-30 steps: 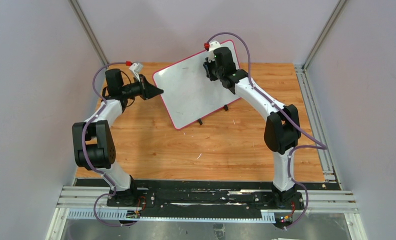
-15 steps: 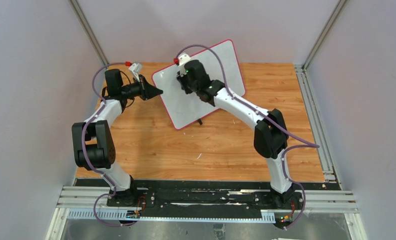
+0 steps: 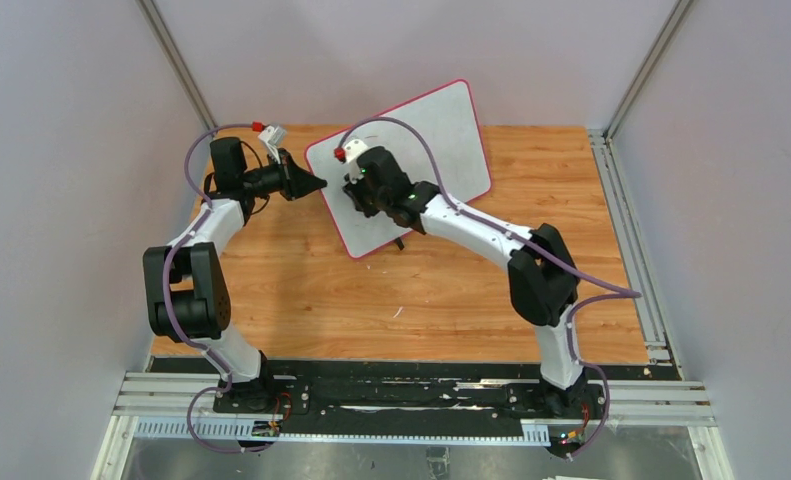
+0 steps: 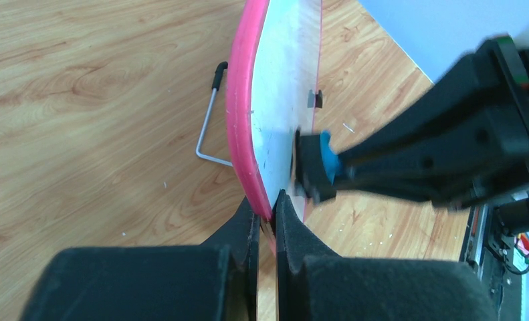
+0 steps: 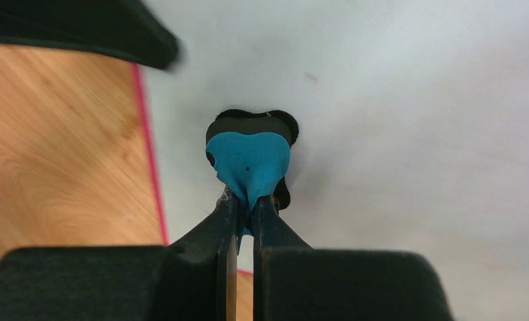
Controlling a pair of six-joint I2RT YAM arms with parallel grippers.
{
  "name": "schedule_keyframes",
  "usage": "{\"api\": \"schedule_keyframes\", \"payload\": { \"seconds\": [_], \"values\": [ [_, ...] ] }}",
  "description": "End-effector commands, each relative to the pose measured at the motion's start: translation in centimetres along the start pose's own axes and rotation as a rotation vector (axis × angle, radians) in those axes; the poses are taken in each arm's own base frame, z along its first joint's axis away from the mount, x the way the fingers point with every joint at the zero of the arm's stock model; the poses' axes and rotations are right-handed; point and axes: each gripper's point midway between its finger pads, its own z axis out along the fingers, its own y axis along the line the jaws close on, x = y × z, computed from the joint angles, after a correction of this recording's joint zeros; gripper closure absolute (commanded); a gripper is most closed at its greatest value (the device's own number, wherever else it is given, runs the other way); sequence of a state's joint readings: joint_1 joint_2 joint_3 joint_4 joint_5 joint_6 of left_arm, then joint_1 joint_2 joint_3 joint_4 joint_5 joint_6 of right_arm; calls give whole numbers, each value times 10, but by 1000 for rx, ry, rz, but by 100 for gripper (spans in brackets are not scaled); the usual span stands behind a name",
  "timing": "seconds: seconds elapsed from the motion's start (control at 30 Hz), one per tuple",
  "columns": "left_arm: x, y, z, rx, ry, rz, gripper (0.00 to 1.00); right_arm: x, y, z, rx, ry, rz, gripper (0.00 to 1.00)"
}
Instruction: Erase the whiteboard
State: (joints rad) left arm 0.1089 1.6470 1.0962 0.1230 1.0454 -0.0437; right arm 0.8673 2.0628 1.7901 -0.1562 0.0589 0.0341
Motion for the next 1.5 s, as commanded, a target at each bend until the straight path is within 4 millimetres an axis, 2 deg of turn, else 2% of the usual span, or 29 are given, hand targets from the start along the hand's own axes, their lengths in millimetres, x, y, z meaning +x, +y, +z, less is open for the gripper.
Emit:
{"api": "schedule_keyframes", "payload": {
  "seconds": [0.0,0.1,0.2,0.23,0.37,0.5,0.6,0.7,0.83,0.9,1.03,1.23,1.47],
  "values": [
    [21,10,5,-30,60,115,100,-13,-80,-56,185,-19,50,99],
    [22,12,5,-34,60,115,100,-5,-125,-101,285,6,91,99],
    [21,12,6,-35,60,116,100,13,-166,-150,379,33,160,99],
    [21,13,6,-38,60,115,100,24,-178,-170,412,57,189,99],
    [22,15,7,-40,63,108,100,69,-219,-225,554,155,288,99],
    [25,17,8,-43,69,102,100,133,-240,-259,661,285,430,99],
    [26,17,8,-45,71,102,100,182,-240,-266,692,349,548,99],
    [25,17,7,-49,70,107,100,223,-230,-263,670,390,645,100],
    [27,18,6,-53,73,106,100,265,-217,-255,644,450,714,99],
    [28,18,6,-54,78,105,100,278,-213,-252,633,482,736,99],
    [31,20,7,-59,84,100,100,295,-208,-243,595,543,766,99],
    [34,23,6,-64,101,100,100,306,-206,-231,560,613,789,93],
    [37,25,8,-67,109,97,100,310,-207,-228,559,628,791,76]
  ]
}}
